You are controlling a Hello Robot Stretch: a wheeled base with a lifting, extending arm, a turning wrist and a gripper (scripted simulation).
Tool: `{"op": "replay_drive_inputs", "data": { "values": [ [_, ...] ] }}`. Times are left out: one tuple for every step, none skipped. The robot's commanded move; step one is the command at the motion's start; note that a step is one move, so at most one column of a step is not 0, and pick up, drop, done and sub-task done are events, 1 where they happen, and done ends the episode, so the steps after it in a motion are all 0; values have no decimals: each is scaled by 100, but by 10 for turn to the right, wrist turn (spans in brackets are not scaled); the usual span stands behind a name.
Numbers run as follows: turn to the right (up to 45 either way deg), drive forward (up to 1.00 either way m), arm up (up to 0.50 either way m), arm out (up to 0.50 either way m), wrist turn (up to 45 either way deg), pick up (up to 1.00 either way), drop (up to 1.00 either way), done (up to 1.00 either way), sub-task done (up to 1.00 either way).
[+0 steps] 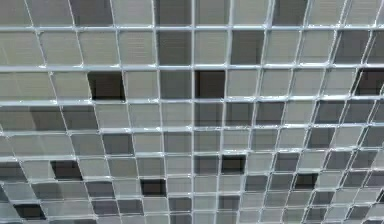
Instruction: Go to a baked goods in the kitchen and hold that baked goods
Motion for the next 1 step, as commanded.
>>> {"op": "replay_drive_inputs", "data": {
  "values": [
    [-450,0,0,0,0,0,0,0,0]
  ]
}}
